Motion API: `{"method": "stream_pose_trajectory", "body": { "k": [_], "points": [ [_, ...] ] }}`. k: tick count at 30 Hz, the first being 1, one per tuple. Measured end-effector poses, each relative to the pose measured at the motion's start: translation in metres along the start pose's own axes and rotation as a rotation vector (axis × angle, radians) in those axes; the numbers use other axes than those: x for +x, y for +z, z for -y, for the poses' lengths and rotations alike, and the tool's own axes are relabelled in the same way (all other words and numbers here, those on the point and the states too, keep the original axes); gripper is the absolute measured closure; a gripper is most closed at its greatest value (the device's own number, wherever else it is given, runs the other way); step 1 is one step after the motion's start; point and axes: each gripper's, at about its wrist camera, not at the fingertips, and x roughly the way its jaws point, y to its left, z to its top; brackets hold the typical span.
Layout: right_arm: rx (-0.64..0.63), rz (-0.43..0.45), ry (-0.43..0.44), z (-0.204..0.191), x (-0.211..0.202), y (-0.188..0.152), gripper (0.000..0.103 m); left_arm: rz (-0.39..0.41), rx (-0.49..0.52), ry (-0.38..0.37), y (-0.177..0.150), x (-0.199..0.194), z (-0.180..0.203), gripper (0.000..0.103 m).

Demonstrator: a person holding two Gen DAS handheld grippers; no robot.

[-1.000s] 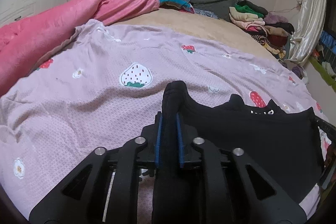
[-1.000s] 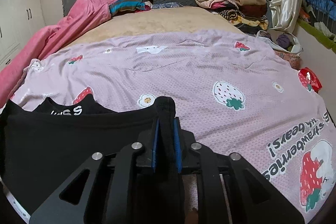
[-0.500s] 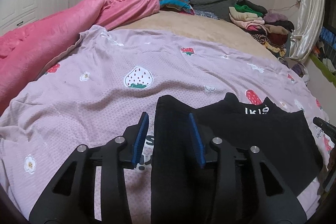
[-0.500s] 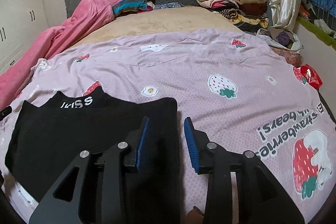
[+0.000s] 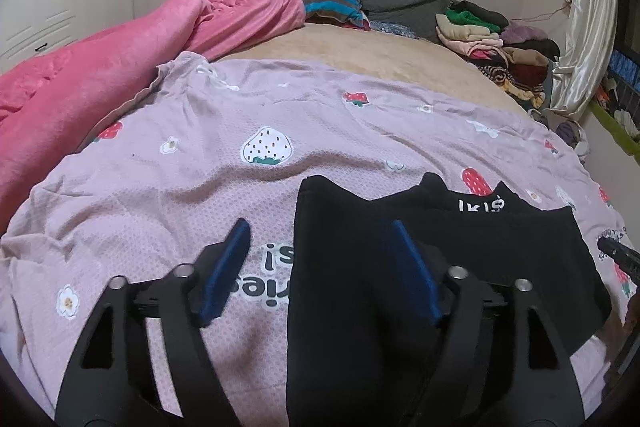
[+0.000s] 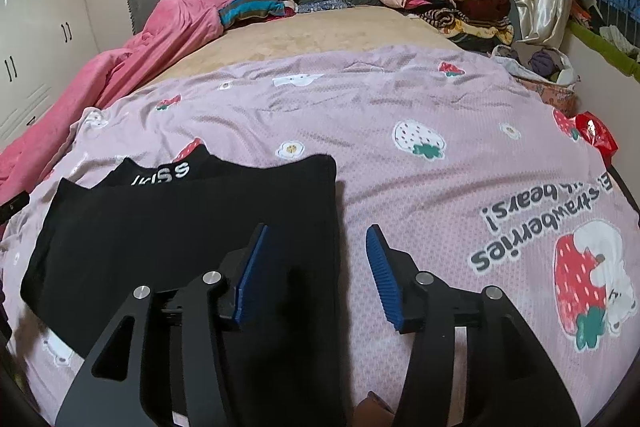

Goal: Fold small clothes
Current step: 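Open both tools and smooth the folded sweatshirt edge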

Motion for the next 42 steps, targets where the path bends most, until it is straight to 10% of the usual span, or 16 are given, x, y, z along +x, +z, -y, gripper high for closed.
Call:
{"method": "stream_pose_trajectory", "body": {
  "k": [17, 24, 42],
  "points": [
    [-0.029, -0.046, 0.016, -0.009, -0.029, -0.037, 0.044, -0.065, 0.012, -0.068, -0.028, -0.019, 0.015, 0.031],
    [-0.036, -0.043, 0.033, -0.014, -0.037, -0.054, 0.044, -0.135, 0.038, -0.162, -0.053, -0.022, 0.037, 0.062],
    [-0.12, -0.155, 0.062, -0.042, -0.021, -0.084, 0.046, -0.296, 0.123, -0.115, -0.097, -0.005, 0.057, 0.062]
  ]
}}
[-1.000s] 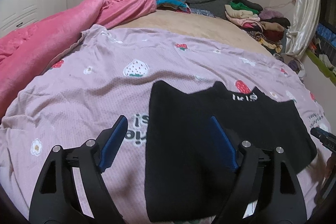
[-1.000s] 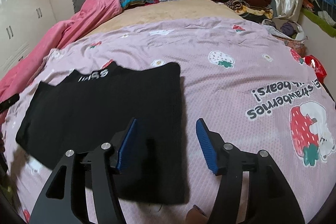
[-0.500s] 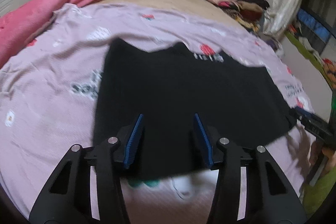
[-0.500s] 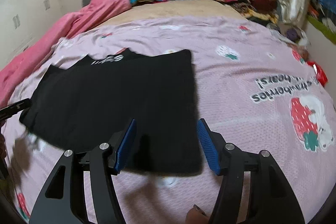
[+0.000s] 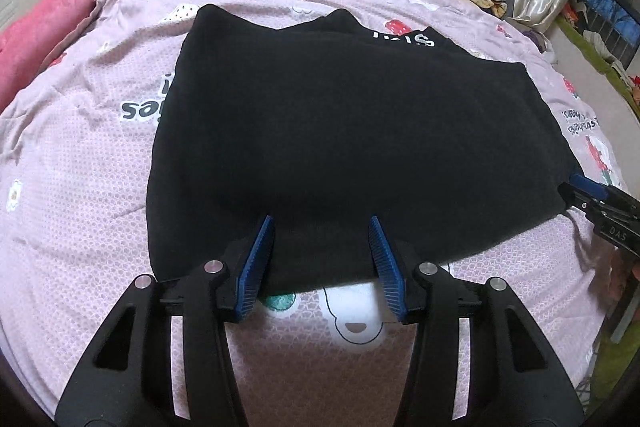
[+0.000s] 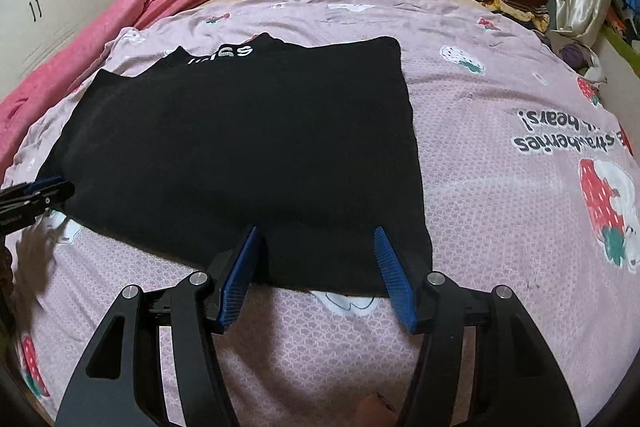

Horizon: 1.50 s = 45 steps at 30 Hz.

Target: Fold small clothes

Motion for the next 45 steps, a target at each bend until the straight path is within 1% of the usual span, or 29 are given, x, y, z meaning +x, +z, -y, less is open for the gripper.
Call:
{"method": "stream_pose_trajectory", "body": {
  "k": [4, 7, 10, 14, 15, 16, 17, 18, 19, 20, 23, 26, 28, 34, 45],
  "points": [
    [0.024, 0.021, 0.008, 0.002, -0.007, -0.003, 0.044, 0.006, -0.012, -0.009, -0.003, -0.004, 0.0, 0.061],
    [0.038, 0.043, 0.012, 0.002, -0.015, -0.004, 0.044, 0.017, -0.019, -0.021, -0.005, -0.009, 0.0, 0.056],
    [0.047, 0.06, 0.012, 0.004, -0.023, -0.005, 0.041, 0.026, -0.02, -0.026, -0.008, -0.013, 0.003, 0.05],
    [0.057, 0.076, 0.008, 0.007, -0.033, -0.008, 0.04, 0.041, -0.015, -0.028, -0.011, -0.02, 0.007, 0.04],
    [0.059, 0.077, 0.009, 0.008, -0.034, -0.009, 0.038, 0.046, -0.012, -0.028, -0.011, -0.022, 0.008, 0.037],
    [0.063, 0.081, 0.008, 0.009, -0.036, -0.01, 0.029, 0.05, -0.01, -0.028, -0.012, -0.024, 0.009, 0.036],
    [0.067, 0.087, 0.008, 0.01, -0.038, -0.01, 0.026, 0.053, -0.01, -0.028, -0.012, -0.025, 0.01, 0.034],
    [0.071, 0.092, 0.008, 0.01, -0.04, -0.011, 0.026, 0.056, -0.01, -0.027, -0.013, -0.026, 0.011, 0.033],
    [0.075, 0.095, 0.01, 0.011, -0.043, -0.012, 0.023, 0.058, -0.01, -0.026, -0.014, -0.027, 0.012, 0.03],
    [0.076, 0.097, 0.01, 0.011, -0.044, -0.013, 0.021, 0.061, -0.008, -0.022, -0.015, -0.029, 0.013, 0.024],
    [0.071, 0.11, 0.002, 0.009, -0.051, -0.015, 0.014, 0.063, -0.008, -0.017, -0.016, -0.031, 0.014, 0.021],
    [0.06, 0.124, -0.014, 0.006, -0.056, -0.016, 0.011, 0.066, -0.009, -0.015, -0.018, -0.035, 0.016, 0.01],
    [0.054, 0.137, -0.021, 0.005, -0.061, -0.017, 0.008, 0.074, -0.003, -0.015, -0.02, -0.038, 0.019, 0.01],
    [0.04, 0.156, -0.017, 0.0, -0.071, -0.018, 0.006, 0.089, 0.02, 0.001, -0.024, -0.048, 0.028, 0.01],
    [0.001, 0.182, 0.009, -0.019, -0.086, -0.02, 0.005, 0.118, 0.005, 0.023, -0.031, -0.067, 0.027, 0.01]
  ]
}}
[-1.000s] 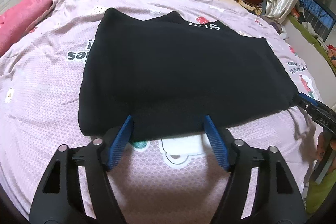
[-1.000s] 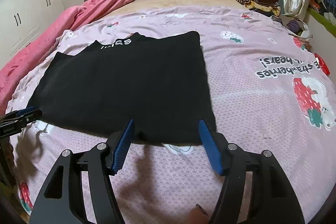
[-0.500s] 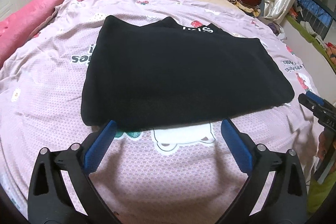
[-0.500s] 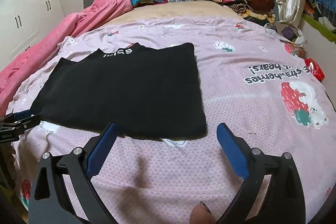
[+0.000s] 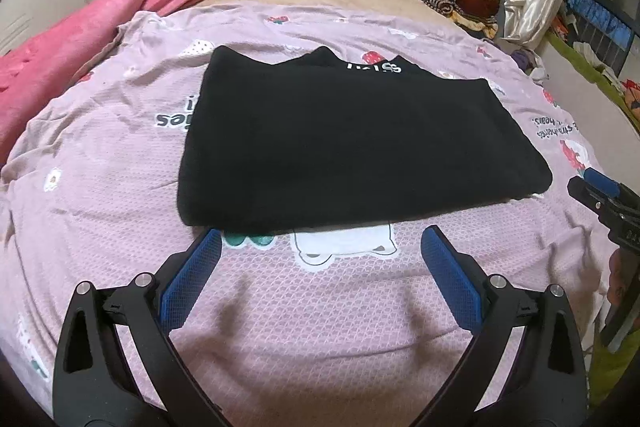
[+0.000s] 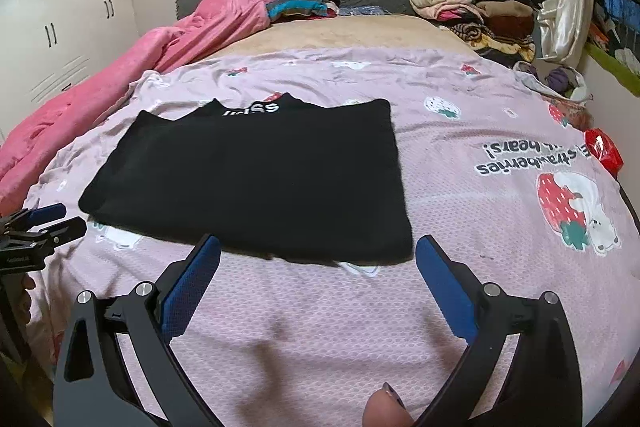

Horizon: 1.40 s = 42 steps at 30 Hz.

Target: Fold small clothes

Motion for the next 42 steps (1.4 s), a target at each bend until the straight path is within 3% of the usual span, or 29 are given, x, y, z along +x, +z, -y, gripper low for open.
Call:
{"method": "stream_pose_trajectory", "body": {
  "k": [19, 42],
  "points": [
    [-0.141, -0.002, 0.088, -0.072, 0.003, 0.01, 0.005, 0.061, -0.081, 0.084, -0.001, -0.027, -0.039, 0.01],
    [-0.35, -0.036, 0.173, -0.178, 0.044, 0.018, 0.005, 0.06, -0.178, 0.176, 0.01, -0.027, -0.105, 0.01]
  ]
}}
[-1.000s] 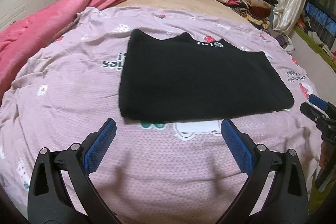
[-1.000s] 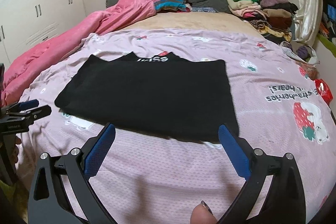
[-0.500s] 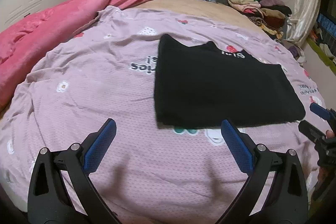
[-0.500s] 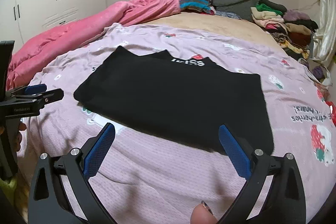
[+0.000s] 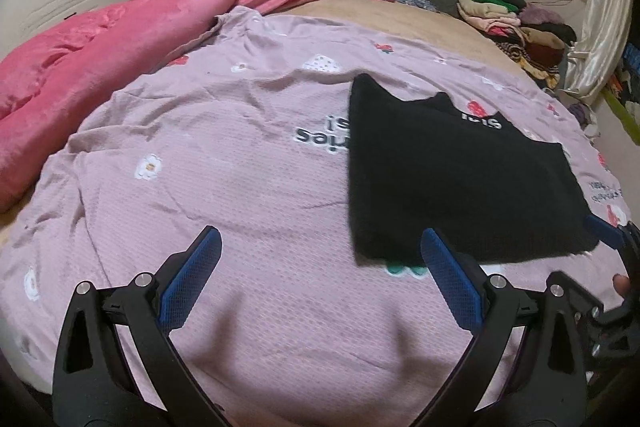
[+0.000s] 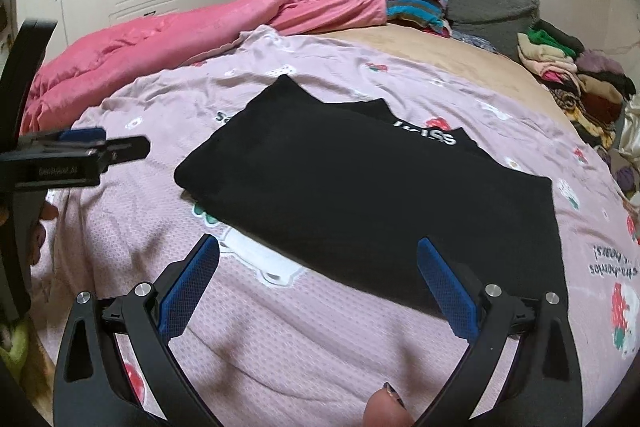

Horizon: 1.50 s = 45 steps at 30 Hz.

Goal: Fold small clothes
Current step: 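Move both tools to the side edge of the folded black sweatshirt, then grasp the sweatshirt edge with the right tool while the left tool grasps it too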

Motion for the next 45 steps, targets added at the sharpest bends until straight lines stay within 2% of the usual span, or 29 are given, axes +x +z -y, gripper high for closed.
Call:
{"method": "stream_pose_trajectory", "body": {
  "k": [10, 28, 38, 45],
  "points": [
    [-0.091, -0.042, 0.007, -0.031, 0.039, 0.008, 0.004, -0.027, 0.017, 0.047, 0.015, 0.019, -0.013, 0.01],
    [-0.245, -0.112, -0.074, -0.064, 0.105, 0.012, 0.004, -0.065, 0.055, 0.064, 0.053, 0.058, -0.012, 0.01],
    [-0.298, -0.091, -0.127, -0.076, 0.133, 0.033, 0.004, -0.098, 0.047, 0.057, 0.081, 0.086, -0.01, 0.01],
    [-0.316, -0.023, -0.18, -0.077, 0.13, 0.042, 0.006, -0.118, 0.054, 0.061, 0.091, 0.099, -0.007, 0.01]
  ]
}}
